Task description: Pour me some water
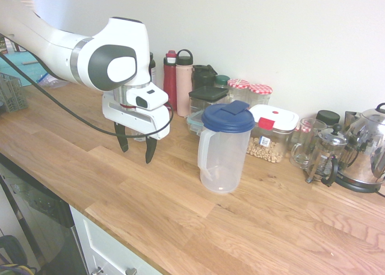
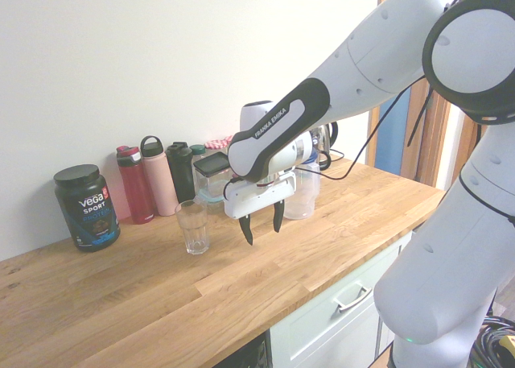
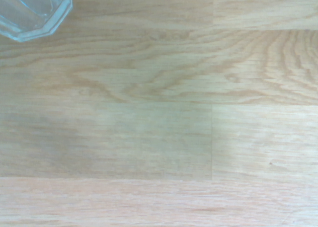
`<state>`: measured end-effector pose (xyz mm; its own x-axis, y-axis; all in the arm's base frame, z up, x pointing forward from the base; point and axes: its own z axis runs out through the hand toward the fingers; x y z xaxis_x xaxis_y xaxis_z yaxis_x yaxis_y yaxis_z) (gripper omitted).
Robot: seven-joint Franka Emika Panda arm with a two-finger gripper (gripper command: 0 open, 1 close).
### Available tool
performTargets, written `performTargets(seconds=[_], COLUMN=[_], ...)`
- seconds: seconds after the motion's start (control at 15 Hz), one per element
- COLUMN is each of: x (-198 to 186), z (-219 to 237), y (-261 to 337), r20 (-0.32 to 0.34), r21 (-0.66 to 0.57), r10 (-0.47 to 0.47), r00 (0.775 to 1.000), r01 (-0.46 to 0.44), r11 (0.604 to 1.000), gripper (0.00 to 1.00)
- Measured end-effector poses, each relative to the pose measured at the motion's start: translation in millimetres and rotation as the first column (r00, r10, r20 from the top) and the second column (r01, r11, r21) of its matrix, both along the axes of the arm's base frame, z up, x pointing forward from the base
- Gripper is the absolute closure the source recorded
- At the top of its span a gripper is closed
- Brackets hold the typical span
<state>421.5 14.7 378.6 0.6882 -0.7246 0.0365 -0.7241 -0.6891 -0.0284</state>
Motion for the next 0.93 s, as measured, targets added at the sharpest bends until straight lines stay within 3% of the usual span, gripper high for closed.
performTargets(seconds=[0.27,0.67,0.93], x=[0,-55,-77], z=[13,135,155], y=[-3,-54,-113], r20=[0.012,0.139,0.193], r21=[0.011,0.023,0.014], r10=[-0.036,-0.104,-0.161], r00=[0.999,0.985,0.968], r01=[0.036,0.102,0.162], r11=[0.999,0.995,0.987], gripper=[0.0,0.0,0.0])
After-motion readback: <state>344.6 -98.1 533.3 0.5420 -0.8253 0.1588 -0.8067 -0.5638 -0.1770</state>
